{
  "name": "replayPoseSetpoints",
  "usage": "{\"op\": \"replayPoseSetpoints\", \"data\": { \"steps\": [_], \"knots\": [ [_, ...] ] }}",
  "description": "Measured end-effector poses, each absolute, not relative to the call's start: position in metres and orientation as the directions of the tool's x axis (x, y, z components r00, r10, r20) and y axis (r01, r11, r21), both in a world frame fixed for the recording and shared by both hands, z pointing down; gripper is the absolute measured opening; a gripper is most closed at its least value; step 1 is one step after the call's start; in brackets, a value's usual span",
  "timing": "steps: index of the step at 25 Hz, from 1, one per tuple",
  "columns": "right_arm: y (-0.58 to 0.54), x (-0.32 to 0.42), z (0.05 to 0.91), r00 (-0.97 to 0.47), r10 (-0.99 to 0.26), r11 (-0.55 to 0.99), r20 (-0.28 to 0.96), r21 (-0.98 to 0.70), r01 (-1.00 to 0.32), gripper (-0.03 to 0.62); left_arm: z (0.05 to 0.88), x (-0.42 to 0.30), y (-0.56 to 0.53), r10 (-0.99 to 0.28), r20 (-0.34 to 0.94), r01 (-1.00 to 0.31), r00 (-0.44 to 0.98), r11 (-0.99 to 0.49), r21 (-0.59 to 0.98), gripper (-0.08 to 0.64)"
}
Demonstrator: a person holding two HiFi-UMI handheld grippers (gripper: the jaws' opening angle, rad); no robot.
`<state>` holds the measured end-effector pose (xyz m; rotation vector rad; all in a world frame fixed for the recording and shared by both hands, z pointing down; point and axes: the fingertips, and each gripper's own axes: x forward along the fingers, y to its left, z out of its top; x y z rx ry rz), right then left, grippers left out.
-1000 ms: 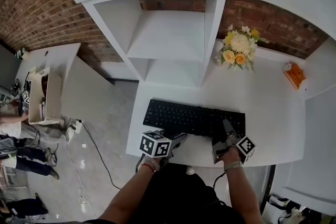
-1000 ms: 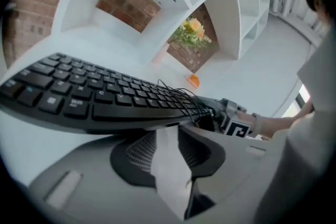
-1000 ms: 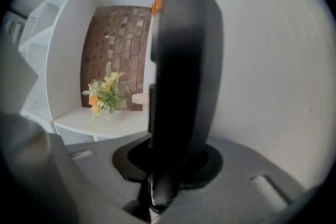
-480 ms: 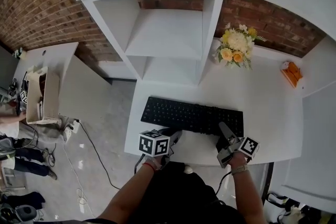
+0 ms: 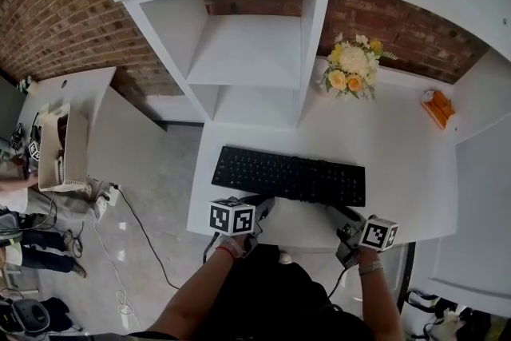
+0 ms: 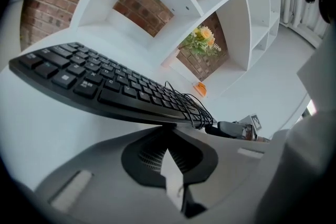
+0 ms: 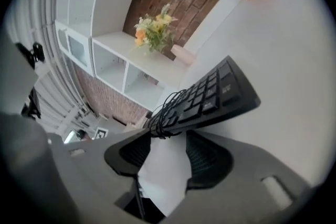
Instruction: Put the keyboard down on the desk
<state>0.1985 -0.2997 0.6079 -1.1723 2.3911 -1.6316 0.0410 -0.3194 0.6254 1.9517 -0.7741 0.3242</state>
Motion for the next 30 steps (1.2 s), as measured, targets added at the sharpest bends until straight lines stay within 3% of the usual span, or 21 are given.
{"op": "replayPoseSetpoints", "data": {
  "steps": [5,14,30],
  "knots": [
    [-0.288,0.19,0.617,-0.681,-0.505,0.28,0.531,-0.645,-0.711,0.16,0.63,0.039,-0.312,-0.371,0.536,-0.643,0.758,-0.291,0.708,-0.006],
    [-0.284,0.196,0.624,-0.636,-0.511,0.241,0.578,-0.614,-0.752,0.0,0.632,0.038,-0.307,-0.358,0.555,-0.652,0.751,-0.267,0.71,-0.006],
    [-0.286,0.198,0.578,-0.619,-0.637,0.407,0.46,-0.482,-0.776,0.0,0.595,0.009,-0.315,-0.568,0.458,-0.706,0.683,-0.353,0.614,-0.005]
  ]
}}
